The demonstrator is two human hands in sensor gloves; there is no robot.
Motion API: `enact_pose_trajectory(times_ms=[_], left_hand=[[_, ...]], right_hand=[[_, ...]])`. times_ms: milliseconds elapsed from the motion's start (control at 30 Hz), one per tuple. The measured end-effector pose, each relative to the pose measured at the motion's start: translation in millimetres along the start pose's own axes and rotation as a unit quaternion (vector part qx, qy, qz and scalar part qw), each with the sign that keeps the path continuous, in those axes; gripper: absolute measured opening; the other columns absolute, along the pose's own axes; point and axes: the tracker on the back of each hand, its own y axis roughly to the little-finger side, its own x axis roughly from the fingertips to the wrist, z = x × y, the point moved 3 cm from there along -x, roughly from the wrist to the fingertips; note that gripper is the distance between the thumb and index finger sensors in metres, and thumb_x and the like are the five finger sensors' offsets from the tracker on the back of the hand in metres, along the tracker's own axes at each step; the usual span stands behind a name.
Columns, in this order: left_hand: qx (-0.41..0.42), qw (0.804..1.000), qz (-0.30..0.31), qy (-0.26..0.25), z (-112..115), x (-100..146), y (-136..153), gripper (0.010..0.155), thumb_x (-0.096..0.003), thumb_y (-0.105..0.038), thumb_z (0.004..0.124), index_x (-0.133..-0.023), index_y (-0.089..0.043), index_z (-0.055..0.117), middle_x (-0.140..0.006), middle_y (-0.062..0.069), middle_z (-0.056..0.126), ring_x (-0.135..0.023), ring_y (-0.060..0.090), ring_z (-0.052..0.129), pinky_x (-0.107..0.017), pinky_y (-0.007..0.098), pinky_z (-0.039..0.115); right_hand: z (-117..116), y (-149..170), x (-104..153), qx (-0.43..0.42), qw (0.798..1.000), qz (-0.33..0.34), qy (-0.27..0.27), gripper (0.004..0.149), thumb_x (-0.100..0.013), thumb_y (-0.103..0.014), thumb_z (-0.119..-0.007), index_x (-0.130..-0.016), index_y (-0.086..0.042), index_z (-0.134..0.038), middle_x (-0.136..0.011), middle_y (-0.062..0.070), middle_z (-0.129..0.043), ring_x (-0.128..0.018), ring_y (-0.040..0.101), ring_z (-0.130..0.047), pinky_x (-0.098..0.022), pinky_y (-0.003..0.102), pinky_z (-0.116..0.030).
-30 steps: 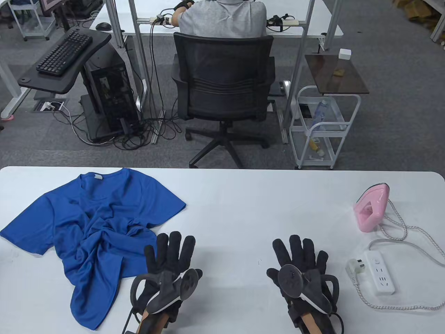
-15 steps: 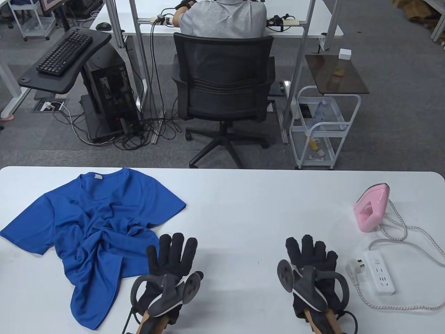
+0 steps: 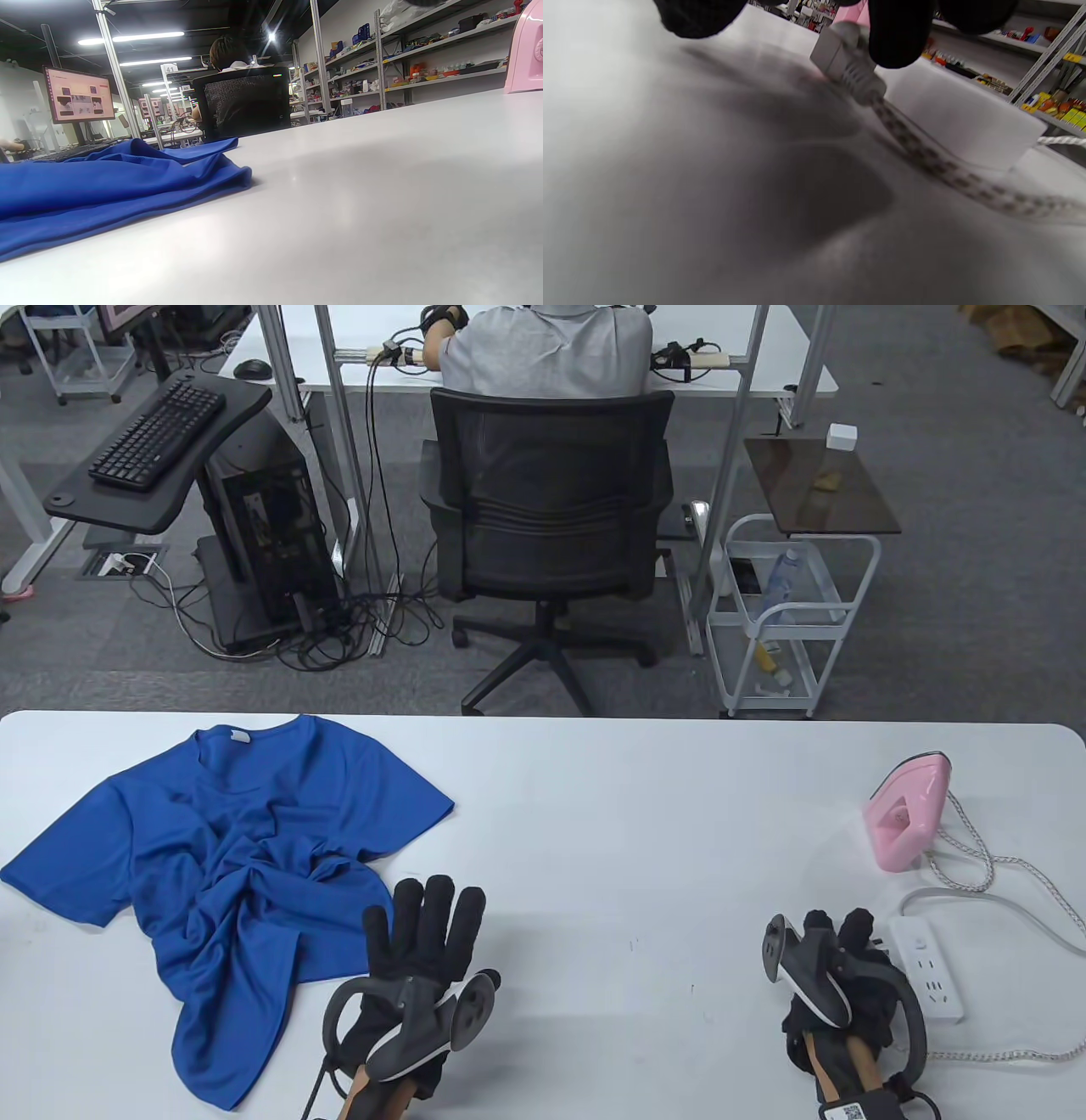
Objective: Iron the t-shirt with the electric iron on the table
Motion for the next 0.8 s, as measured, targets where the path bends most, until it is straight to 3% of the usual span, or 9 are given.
enact_pose_trajectory(times_ms=[267,400,600,700,800], left_hand=[[0.002,1.0,0.004,0.008,2.2,-0.8,-1.2,0.098,-0.0488,-0.065,0.057,-0.105,-0.023,-0.012,-0.121,0.016,0.008,-0.111,0.049,0.02,-0.075,0.07,0.028],[0.002,1.0,0.006,0.013,4.0,-1.1,-2.1,0.099,-0.0487,-0.065,0.057,-0.105,-0.023,-0.012,-0.121,0.016,0.007,-0.111,0.049,0.02,-0.075,0.07,0.028],[0.002,1.0,0.006,0.01,4.5,-1.3,-1.5,0.099,-0.0489,-0.065,0.057,-0.105,-0.023,-0.013,-0.121,0.016,0.007,-0.111,0.049,0.019,-0.075,0.07,0.028],[0.001,1.0,0.005,0.011,4.4,-1.3,-1.1,0.099,-0.0489,-0.065,0.057,-0.105,-0.023,-0.013,-0.121,0.016,0.006,-0.111,0.049,0.019,-0.075,0.07,0.028],[0.001,1.0,0.005,0.016,4.4,-1.2,-0.4,0.098,-0.0487,-0.065,0.057,-0.105,-0.024,-0.012,-0.121,0.016,0.007,-0.111,0.049,0.02,-0.075,0.07,0.028]], right_hand=[[-10.3,8.5,-15.5,-0.073,0.995,0.029,-0.057,0.068,-0.046,-0.045,-0.066,-0.11,-0.033,-0.044,-0.119,0.016,-0.035,-0.083,0.051,-0.081,-0.058,0.061,-0.071],[-3.0,9.6,-17.0,-0.072,0.996,0.048,-0.019,0.067,-0.044,-0.038,-0.075,-0.107,-0.023,-0.057,-0.115,0.012,-0.048,-0.076,0.046,-0.089,-0.055,0.059,-0.076],[13.7,10.4,-10.7,-0.078,0.99,0.105,0.045,0.057,-0.037,-0.023,-0.09,-0.092,-0.025,-0.075,-0.105,0.007,-0.061,-0.056,0.034,-0.099,-0.042,0.05,-0.085],[25.6,14.2,-3.1,-0.056,0.989,0.12,0.066,0.059,-0.039,-0.022,-0.091,-0.096,-0.024,-0.072,-0.106,0.009,-0.06,-0.055,0.036,-0.099,-0.042,0.049,-0.085],[41.6,25.1,5.0,-0.044,0.986,0.118,0.106,0.063,-0.043,-0.02,-0.087,-0.102,-0.019,-0.064,-0.107,0.019,-0.06,-0.058,0.036,-0.1,-0.044,0.048,-0.085]])
